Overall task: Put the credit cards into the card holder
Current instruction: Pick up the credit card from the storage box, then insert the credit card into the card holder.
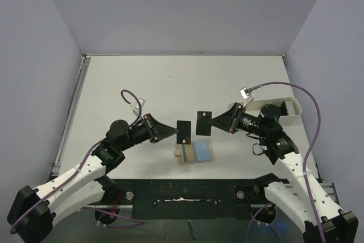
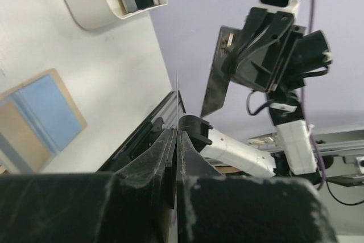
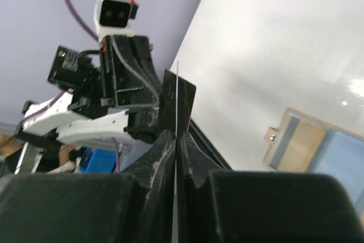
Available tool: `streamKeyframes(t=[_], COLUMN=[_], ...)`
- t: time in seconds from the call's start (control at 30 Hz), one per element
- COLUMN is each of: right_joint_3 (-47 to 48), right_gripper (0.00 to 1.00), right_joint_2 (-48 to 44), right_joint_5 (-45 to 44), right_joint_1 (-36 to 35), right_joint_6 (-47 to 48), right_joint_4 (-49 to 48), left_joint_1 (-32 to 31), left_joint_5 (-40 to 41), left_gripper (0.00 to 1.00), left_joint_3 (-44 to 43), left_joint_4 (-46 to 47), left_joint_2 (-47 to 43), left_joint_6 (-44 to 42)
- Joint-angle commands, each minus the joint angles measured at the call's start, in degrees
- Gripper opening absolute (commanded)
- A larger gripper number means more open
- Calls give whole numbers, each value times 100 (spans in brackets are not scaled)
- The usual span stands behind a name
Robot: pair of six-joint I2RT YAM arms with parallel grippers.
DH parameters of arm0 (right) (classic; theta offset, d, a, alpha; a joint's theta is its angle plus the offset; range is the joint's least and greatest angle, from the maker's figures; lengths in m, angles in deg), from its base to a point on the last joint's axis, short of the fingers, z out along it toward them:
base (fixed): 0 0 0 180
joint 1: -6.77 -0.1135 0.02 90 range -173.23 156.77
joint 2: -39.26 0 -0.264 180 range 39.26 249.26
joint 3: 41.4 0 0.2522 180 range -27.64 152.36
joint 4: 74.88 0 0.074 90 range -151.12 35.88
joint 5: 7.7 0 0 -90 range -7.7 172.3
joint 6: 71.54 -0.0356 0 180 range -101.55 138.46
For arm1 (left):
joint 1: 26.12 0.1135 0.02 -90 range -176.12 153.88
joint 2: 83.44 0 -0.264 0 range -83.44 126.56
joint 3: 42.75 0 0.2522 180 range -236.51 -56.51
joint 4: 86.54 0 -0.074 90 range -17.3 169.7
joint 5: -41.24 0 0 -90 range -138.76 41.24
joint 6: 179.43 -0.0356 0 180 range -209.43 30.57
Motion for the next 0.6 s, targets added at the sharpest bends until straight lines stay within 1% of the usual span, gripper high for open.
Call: streamKeyframes(t=[0.0,0.07,0.17,0.3,0.47,0.57], right_joint_3=[1023,1296,1430,1326,1023,806], right_gripper=[0,0,0,0,0,0], right_joint_2=[-45,24,85,98,184,353], right_joint_5=[-1173,-1654,-2138,-2530,-2820,-2843], right_joint_1=[77,76,73,74,73,77], right_joint_6=[1502,1819,2049,2204,2377,2474], right_joint_4=[2230,2817,3278,3504,3578,3557], left_joint_1=[44,39,34,18,-79,-191], left_joint_5=[200,222,248,179,247,385], left_gripper=[0,0,0,0,0,0], left_joint_3=[-563,-623,-772,-884,-977,-1095], left_joint_4=[-730,-800,-1054,-1119,-1140,-1246], left_joint_2=[-89,-44,88,280,448,591], left_joint_6=[-623,-670,-792,-801,-777,-764])
